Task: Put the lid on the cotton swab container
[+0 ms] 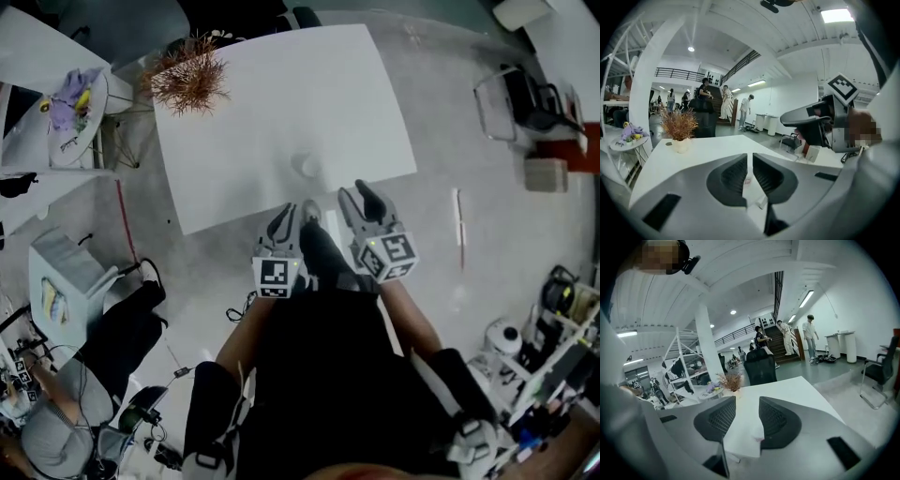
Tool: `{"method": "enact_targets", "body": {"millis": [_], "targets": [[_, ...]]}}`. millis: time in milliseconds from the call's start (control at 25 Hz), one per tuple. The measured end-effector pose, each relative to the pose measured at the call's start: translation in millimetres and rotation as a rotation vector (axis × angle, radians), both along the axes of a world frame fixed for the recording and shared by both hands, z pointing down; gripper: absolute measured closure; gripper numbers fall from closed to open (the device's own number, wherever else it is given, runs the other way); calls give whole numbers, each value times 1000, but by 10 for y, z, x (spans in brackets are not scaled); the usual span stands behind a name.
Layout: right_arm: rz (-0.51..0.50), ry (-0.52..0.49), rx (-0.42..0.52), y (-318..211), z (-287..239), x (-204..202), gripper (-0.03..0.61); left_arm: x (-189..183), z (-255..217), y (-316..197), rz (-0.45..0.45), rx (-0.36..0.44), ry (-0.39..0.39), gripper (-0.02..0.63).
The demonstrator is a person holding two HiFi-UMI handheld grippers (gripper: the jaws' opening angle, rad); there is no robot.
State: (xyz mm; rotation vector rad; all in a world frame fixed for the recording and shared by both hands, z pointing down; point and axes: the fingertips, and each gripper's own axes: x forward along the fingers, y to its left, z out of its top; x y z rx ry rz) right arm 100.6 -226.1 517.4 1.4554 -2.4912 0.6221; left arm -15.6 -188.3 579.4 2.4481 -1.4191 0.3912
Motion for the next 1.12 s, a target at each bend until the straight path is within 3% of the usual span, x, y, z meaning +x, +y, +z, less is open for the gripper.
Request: {"method": "enact_targets", "body": {"millis": [40, 120, 200, 400, 600, 800, 1120], "targets": [[-8, 6, -17, -92, 77, -2, 433, 39, 122, -76, 14, -18, -12, 580], [-20, 13, -51, -259, 232, 6, 433, 132, 411, -193, 61, -65, -48, 437], [-25, 17, -86, -419, 404, 36, 433, 209, 722, -298, 105, -103, -95, 409], [-46, 44, -193, -731, 921, 135, 431, 347, 1421, -524, 195, -156, -185, 373], [-80, 26, -327, -903, 1406, 231, 431, 416, 1786, -711, 245, -180, -247, 360], [-78, -54, -448, -1017, 1759, 255, 431, 504, 1977, -785, 322, -195, -285, 348], [-105, -154, -556, -1059, 2022, 44, 433, 587, 1958, -918, 346, -149, -305, 348]]}}
